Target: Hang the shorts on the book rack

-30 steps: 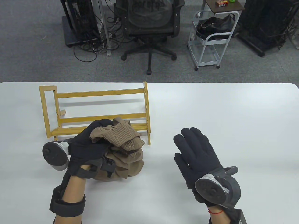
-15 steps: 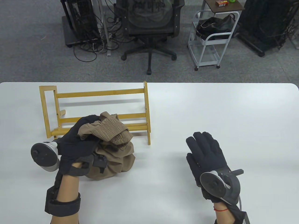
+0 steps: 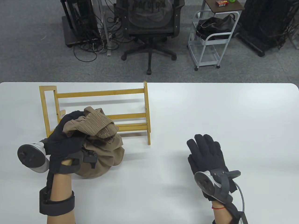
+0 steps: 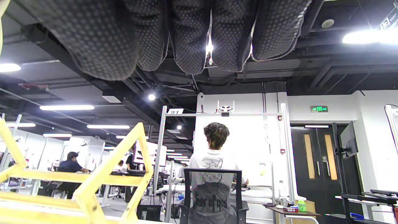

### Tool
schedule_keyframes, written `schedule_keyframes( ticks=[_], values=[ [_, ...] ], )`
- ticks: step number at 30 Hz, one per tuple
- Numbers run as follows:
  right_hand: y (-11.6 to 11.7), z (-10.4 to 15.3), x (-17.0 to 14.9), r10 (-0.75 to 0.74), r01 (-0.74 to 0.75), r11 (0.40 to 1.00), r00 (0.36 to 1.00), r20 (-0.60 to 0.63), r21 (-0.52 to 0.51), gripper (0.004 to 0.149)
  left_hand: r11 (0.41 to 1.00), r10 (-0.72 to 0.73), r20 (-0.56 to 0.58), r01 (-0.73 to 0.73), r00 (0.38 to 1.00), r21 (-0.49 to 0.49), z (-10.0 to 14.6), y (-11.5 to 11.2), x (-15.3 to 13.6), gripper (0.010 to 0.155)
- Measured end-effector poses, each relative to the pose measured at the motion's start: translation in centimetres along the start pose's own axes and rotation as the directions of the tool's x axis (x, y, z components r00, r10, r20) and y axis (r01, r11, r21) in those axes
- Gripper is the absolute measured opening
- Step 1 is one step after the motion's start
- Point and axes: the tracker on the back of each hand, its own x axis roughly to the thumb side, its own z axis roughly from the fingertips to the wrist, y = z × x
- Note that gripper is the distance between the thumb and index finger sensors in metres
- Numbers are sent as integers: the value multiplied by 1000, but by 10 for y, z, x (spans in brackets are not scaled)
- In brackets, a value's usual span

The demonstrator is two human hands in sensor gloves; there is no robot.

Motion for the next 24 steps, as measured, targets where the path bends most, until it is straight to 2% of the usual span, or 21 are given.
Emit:
schedule_keyframes(
  ticks=[13, 24],
  values=[
    [12, 3, -7, 12, -11, 1000, 1000, -19, 25, 58, 998, -23, -54, 26, 998, 49, -6, -1, -11, 47],
    [14, 5, -4, 6, -6, 999, 1000, -13, 35, 58, 1000, -18, -151, 18, 988, 4, -47, -24, -32, 48]
  ],
)
